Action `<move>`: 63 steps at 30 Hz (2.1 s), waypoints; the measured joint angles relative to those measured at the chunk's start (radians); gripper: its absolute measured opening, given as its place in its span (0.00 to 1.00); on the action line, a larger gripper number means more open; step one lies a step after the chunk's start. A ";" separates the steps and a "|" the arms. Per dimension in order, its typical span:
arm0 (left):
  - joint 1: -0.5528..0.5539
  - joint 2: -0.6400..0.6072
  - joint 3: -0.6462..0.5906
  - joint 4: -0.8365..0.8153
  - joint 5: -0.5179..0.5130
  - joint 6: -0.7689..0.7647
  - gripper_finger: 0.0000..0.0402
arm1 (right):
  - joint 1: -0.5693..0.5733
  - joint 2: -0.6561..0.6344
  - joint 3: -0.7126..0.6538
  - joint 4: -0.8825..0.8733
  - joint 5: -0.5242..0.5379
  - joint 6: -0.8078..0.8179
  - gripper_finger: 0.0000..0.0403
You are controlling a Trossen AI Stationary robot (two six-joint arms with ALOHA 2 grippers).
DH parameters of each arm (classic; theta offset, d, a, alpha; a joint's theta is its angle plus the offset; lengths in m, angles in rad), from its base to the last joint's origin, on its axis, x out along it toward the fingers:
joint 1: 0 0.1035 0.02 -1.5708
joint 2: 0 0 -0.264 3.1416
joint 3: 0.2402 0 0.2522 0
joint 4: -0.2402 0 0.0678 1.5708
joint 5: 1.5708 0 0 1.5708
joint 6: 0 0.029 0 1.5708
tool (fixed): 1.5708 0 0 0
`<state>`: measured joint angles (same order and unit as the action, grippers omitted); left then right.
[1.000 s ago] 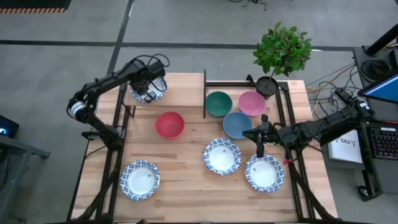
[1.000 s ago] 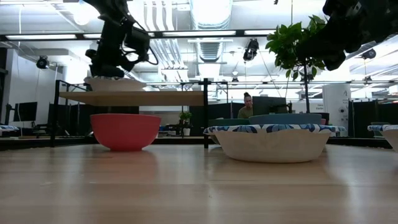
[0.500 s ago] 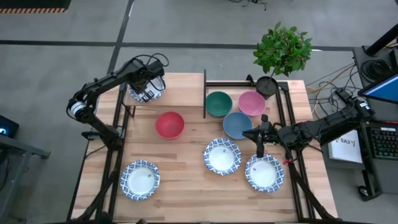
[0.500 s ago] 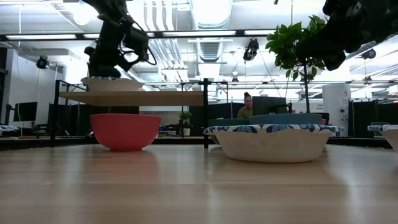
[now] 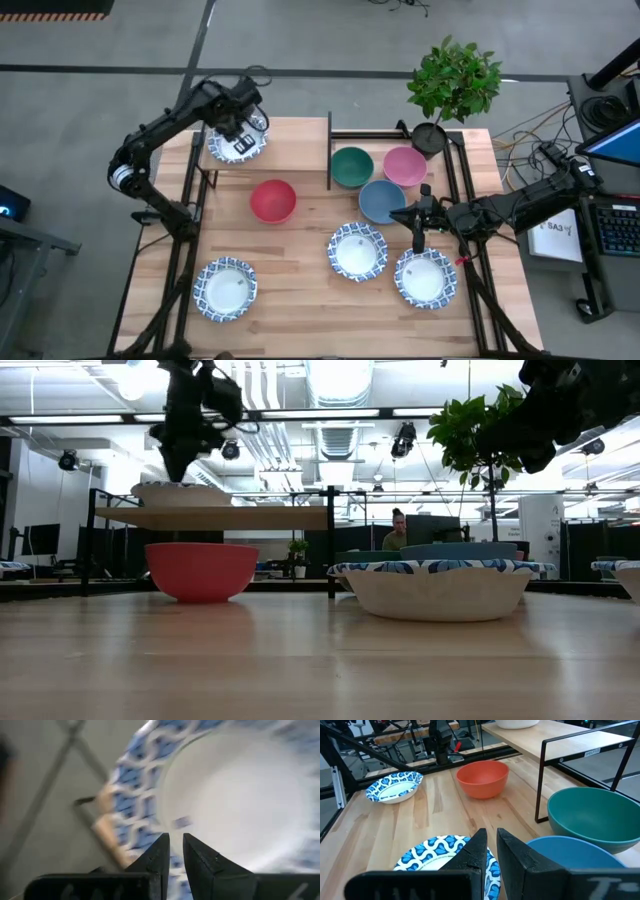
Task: Place and stack bowls onto a shelf
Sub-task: Put the blue bowl on the shelf
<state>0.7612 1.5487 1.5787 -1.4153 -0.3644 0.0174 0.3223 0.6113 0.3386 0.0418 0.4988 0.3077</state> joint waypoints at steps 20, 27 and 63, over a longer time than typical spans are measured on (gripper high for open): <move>-0.491 -0.495 -0.457 0.881 0.632 -0.149 0.09 | -0.007 0.192 0.004 0.252 0.051 0.039 0.08; -0.676 -0.611 -0.708 1.249 0.609 -0.168 0.09 | -0.043 0.308 0.184 0.096 0.051 0.078 0.08; -0.716 -0.826 -0.968 1.364 0.346 -0.121 0.09 | -0.265 0.962 1.085 -1.159 -0.103 0.674 0.09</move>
<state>0.0456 0.7224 0.6106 -0.0516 -0.0185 -0.1036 0.0575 1.5735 1.4237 -1.1172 0.3955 0.9820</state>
